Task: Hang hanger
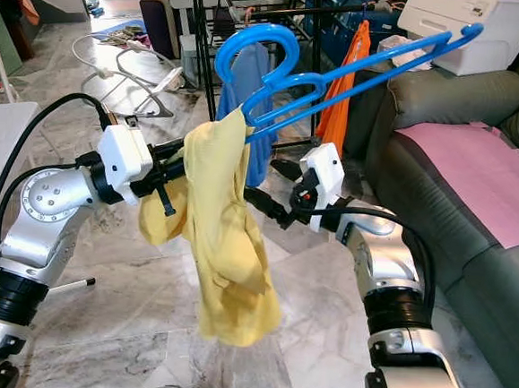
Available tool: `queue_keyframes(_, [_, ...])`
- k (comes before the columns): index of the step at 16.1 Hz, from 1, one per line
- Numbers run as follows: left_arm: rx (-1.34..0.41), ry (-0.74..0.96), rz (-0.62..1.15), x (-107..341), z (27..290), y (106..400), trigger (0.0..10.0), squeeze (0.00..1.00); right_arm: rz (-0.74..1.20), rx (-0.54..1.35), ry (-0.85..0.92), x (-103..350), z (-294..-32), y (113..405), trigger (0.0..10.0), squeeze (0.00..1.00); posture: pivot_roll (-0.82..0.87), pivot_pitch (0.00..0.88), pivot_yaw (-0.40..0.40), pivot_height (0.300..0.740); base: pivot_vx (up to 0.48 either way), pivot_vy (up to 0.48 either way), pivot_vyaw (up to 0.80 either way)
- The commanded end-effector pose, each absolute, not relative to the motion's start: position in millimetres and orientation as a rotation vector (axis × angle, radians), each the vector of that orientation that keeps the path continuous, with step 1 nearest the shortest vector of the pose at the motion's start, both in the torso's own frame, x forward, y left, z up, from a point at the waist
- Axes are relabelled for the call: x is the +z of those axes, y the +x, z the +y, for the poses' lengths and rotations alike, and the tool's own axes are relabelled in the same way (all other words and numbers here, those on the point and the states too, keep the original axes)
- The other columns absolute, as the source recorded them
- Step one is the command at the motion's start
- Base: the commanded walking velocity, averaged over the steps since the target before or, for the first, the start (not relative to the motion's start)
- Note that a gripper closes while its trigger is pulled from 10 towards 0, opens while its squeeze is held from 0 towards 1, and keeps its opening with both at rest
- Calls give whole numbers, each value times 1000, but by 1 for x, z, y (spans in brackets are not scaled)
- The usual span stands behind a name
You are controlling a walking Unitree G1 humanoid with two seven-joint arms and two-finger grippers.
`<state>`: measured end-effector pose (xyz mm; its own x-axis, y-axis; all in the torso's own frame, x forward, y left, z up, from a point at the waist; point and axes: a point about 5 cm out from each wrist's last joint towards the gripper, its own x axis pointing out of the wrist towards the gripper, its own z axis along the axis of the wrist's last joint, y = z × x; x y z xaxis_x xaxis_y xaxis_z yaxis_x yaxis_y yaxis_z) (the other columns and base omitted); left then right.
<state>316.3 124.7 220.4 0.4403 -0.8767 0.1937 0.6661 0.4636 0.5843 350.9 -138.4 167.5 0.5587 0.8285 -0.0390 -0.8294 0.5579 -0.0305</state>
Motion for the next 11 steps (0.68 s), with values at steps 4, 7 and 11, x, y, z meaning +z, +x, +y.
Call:
queue_keyframes(4, [-924,517,-531,223,135,326,0,0,-13,953,-81,176,-143,352,10000,0,-51,20,54,740,0,0,0])
queue_keyframes(7, [-904,521,-516,221,140,328,0,0,-46,918,-93,183,-146,354,10000,0,-51,20,54,740,0,0,0])
queue_keyframes(11, [-923,521,-531,219,137,326,0,0,-44,942,-94,181,-140,353,10000,0,-53,23,54,740,0,0,0])
